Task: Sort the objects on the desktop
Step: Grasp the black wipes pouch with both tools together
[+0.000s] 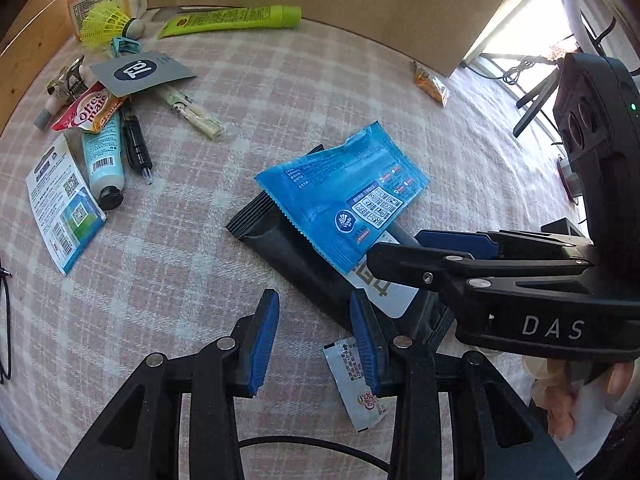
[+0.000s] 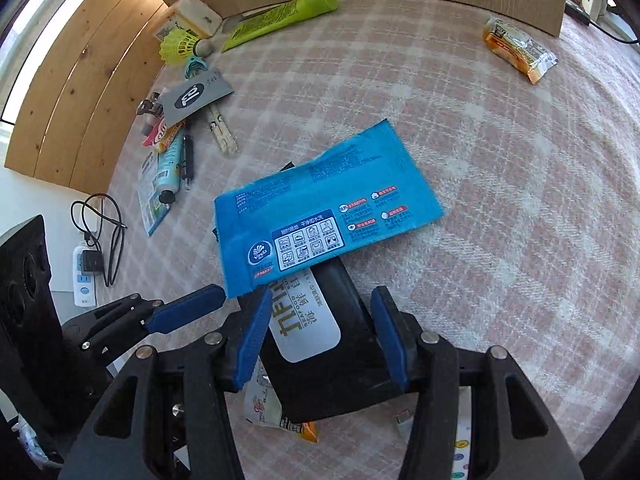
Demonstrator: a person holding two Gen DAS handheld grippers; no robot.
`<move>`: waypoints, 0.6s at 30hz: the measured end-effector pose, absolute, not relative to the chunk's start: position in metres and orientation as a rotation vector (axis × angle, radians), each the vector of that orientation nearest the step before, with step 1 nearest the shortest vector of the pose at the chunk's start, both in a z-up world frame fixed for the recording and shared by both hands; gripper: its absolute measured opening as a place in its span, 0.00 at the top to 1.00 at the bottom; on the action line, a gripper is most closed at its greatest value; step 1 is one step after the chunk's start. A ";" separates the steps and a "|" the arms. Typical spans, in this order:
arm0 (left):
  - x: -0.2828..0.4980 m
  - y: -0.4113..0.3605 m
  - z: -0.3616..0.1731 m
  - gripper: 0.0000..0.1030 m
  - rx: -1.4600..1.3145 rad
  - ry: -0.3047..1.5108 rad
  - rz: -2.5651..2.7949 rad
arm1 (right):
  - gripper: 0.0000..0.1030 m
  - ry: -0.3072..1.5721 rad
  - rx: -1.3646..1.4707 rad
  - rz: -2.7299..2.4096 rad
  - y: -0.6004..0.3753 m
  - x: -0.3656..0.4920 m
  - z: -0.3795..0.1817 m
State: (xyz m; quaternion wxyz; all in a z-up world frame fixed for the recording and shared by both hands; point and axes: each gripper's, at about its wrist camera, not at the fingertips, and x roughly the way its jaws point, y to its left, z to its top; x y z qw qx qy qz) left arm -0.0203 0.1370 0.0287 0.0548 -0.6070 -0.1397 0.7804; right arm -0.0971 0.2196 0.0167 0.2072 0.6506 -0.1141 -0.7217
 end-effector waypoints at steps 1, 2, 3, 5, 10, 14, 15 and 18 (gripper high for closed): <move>-0.022 0.136 0.027 0.67 -1.845 -0.448 2.358 | 0.52 -0.359 1.815 -1.982 0.218 -0.099 0.015; -0.024 0.137 0.026 0.67 -1.847 -0.458 2.350 | 0.52 -0.393 1.814 -1.961 0.216 -0.101 0.014; -0.026 0.137 0.025 0.67 -1.851 -0.449 2.358 | 0.52 -0.398 1.816 -1.960 0.213 -0.102 0.014; -0.028 0.137 0.023 0.63 -1.848 -0.445 2.373 | 0.52 -0.345 1.813 -1.990 0.205 -0.102 0.017; -0.025 0.136 0.023 0.65 -1.849 -0.474 2.364 | 0.52 -0.282 1.830 -1.993 0.196 -0.097 0.016; -0.020 0.133 0.025 0.65 -1.832 -0.548 2.338 | 0.52 -0.309 1.835 -2.004 0.198 -0.088 0.019; -0.019 0.132 0.026 0.65 -1.828 -0.569 2.329 | 0.52 -0.326 1.828 -2.007 0.200 -0.085 0.021; -0.015 0.132 0.033 0.65 -1.799 -0.599 2.326 | 0.52 -0.385 1.796 -2.010 0.208 -0.074 0.032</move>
